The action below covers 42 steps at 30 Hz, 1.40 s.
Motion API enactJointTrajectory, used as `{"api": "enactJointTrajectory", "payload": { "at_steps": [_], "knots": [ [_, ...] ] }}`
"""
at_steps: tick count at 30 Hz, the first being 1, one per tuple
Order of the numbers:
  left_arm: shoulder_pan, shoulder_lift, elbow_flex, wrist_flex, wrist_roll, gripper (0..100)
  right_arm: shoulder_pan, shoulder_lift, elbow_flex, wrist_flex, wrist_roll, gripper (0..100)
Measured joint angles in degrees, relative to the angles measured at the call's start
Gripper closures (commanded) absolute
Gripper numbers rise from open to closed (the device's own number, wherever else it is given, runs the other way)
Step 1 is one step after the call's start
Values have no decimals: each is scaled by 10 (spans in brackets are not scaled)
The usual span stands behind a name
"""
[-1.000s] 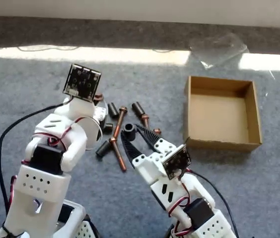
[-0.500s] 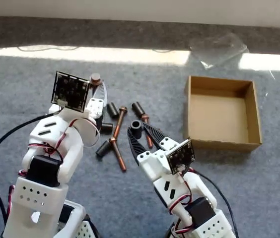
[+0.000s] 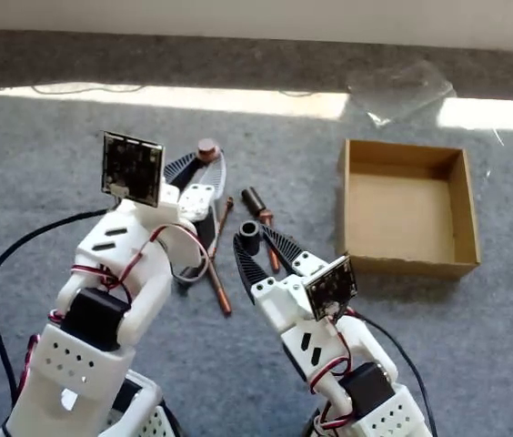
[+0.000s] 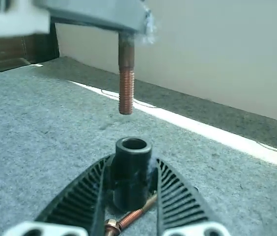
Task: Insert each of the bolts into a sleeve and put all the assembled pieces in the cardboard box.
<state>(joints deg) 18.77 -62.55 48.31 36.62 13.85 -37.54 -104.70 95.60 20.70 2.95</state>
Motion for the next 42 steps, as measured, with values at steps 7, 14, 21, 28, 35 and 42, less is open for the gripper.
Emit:
{"api": "enactJointTrajectory", "payload": {
  "at_steps": [7,14,21,28,35,42],
  "knots": [
    [34,0,-9,-2,0,996,0,0,0,0,0,995],
    [34,0,-40,-3,0,996,0,0,0,0,0,995],
    [73,-4,-42,-3,0,996,0,0,0,0,0,995],
    [93,-37,-42,-2,0,995,0,0,0,0,0,995],
    [91,-83,-6,-2,0,995,0,0,0,0,0,995],
    [91,-84,5,-2,0,995,0,0,0,0,0,995]
  ]
}}
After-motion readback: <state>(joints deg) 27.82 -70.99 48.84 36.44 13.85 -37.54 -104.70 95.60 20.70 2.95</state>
